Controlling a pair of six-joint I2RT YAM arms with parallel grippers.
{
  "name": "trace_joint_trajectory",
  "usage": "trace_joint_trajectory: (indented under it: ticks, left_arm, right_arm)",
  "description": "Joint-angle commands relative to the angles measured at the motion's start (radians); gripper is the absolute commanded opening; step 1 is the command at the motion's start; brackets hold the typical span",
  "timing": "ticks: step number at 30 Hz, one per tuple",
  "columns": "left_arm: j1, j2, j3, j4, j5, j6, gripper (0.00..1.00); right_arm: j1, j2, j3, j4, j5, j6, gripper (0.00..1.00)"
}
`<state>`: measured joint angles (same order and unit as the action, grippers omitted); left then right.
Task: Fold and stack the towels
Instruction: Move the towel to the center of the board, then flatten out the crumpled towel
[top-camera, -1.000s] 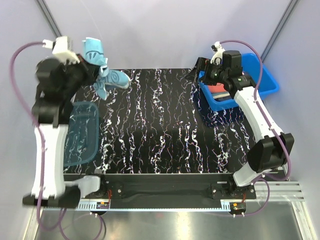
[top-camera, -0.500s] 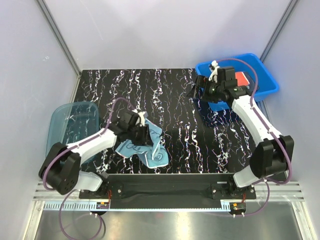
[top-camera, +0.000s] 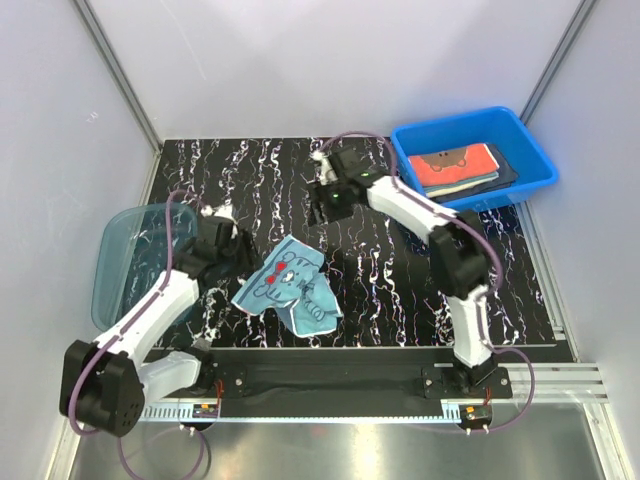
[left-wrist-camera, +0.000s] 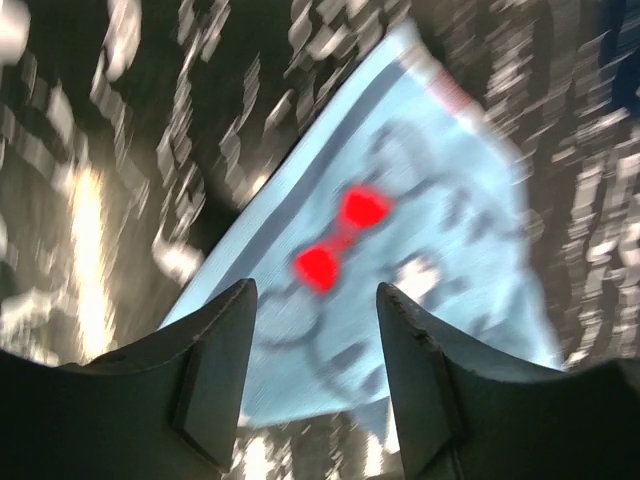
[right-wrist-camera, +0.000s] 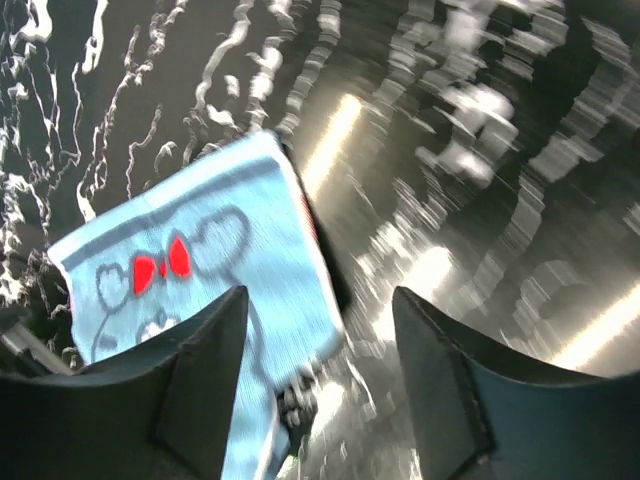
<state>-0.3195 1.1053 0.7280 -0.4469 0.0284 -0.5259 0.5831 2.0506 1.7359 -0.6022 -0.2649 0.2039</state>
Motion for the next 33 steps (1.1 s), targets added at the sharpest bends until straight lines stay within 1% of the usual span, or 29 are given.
trace_joint_trajectory:
  ticks: [1, 2, 4, 5, 6, 8, 10, 11, 15, 18, 22, 23, 24, 26, 29, 33]
  left_arm:
    - [0.002, -0.059, -0.085, 0.002, -0.056, -0.051, 0.56]
    - [0.003, -0.061, -0.093, 0.001, -0.068, -0.052, 0.55]
    - [0.004, -0.052, -0.102, -0.024, -0.084, -0.057, 0.54]
    - [0.005, -0.05, -0.108, -0.032, -0.105, -0.065, 0.54]
    - [0.005, -0.055, -0.117, -0.032, -0.113, -0.065, 0.54]
    - [0.008, -0.077, -0.157, -0.026, -0.148, -0.072, 0.54]
    - [0.023, -0.1, -0.182, -0.012, -0.15, -0.089, 0.54]
    - [0.026, -0.104, -0.199, 0.0, -0.128, -0.095, 0.54]
    - [0.027, -0.091, -0.225, 0.04, -0.09, -0.125, 0.54]
    - [0.028, -0.062, -0.225, 0.048, -0.081, -0.126, 0.53]
    - [0.03, -0.041, -0.225, 0.059, -0.079, -0.121, 0.52]
    - [0.028, -0.039, -0.226, 0.062, -0.082, -0.12, 0.52]
    - [0.028, -0.03, -0.226, 0.065, -0.087, -0.12, 0.52]
    - [0.03, -0.021, -0.222, 0.071, -0.093, -0.114, 0.52]
    - [0.03, 0.016, -0.21, 0.076, -0.097, -0.106, 0.52]
    - [0.028, 0.05, -0.197, 0.076, -0.101, -0.1, 0.52]
  right_arm:
    - [0.046, 0.13, 0.158, -0.001, -0.031, -0.07, 0.65]
    - [0.05, 0.158, 0.213, 0.001, -0.04, -0.083, 0.64]
    - [0.066, 0.224, 0.249, 0.031, -0.056, -0.139, 0.62]
    - [0.07, 0.236, 0.258, 0.048, -0.078, -0.17, 0.62]
    - [0.072, 0.247, 0.257, 0.089, -0.135, -0.196, 0.64]
    - [0.072, 0.295, 0.283, 0.113, -0.174, -0.253, 0.65]
    - [0.072, 0.359, 0.326, 0.079, -0.22, -0.288, 0.65]
    - [0.073, 0.381, 0.376, 0.044, -0.237, -0.291, 0.65]
    - [0.08, 0.45, 0.419, 0.032, -0.241, -0.282, 0.64]
    - [0.099, 0.45, 0.383, 0.067, -0.22, -0.3, 0.63]
    - [0.113, 0.439, 0.341, 0.055, -0.186, -0.34, 0.61]
    - [0.113, 0.431, 0.311, 0.055, -0.18, -0.346, 0.57]
    - [0.115, 0.409, 0.291, 0.058, -0.178, -0.368, 0.56]
    - [0.113, 0.378, 0.205, 0.096, -0.188, -0.392, 0.57]
    - [0.113, 0.341, 0.142, 0.134, -0.229, -0.428, 0.56]
    - [0.115, 0.37, 0.172, 0.121, -0.235, -0.431, 0.54]
